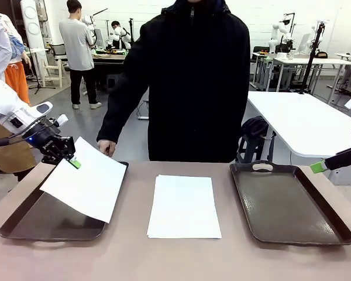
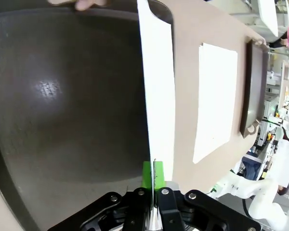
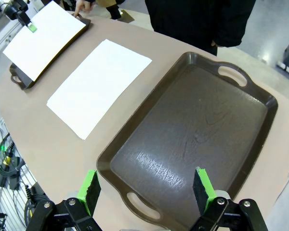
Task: Sort the A4 documents.
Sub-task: Place the A4 Paper in the designated Handle tray.
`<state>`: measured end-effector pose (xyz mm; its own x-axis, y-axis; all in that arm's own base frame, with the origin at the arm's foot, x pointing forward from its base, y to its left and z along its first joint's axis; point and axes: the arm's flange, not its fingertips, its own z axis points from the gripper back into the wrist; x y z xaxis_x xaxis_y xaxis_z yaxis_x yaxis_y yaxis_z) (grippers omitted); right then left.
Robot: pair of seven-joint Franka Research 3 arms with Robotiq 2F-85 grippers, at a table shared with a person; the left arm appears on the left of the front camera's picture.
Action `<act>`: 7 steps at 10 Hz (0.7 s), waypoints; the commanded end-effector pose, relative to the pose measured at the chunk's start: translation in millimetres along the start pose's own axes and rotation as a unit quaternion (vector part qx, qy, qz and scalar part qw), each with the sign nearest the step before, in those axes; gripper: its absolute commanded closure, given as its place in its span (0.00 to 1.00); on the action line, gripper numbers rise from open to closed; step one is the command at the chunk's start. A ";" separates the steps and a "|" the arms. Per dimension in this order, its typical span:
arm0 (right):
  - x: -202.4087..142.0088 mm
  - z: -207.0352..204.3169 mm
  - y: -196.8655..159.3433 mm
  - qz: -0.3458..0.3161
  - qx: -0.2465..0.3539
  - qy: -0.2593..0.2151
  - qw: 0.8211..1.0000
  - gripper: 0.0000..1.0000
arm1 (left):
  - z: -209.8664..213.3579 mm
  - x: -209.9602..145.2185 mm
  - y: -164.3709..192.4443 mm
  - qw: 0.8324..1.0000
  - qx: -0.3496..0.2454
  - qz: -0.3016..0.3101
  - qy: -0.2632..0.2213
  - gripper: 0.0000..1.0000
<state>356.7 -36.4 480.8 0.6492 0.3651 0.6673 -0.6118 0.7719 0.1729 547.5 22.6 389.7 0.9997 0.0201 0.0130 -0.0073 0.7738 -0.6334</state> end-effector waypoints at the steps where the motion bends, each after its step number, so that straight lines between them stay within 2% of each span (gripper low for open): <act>1: -0.8 -2.0 -1.4 -0.001 0.008 -0.003 1.000 0.00 | -10.1 10.6 11.5 1.000 0.016 0.022 0.009 0.99; 4: -0.8 -2.0 -1.4 -0.001 0.008 -0.003 1.000 0.00 | -20.5 22.1 31.7 0.999 0.031 0.032 0.031 0.99; 7: -0.8 -2.0 -1.4 -0.001 0.008 -0.003 1.000 0.00 | -18.5 33.1 39.6 0.994 0.099 0.040 0.020 0.99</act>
<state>356.7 -36.4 480.8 0.6493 0.3651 0.6672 -0.6117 0.7719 0.1729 574.6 41.6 344.1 0.9977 0.0375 -0.0562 -0.0614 0.8496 -0.5238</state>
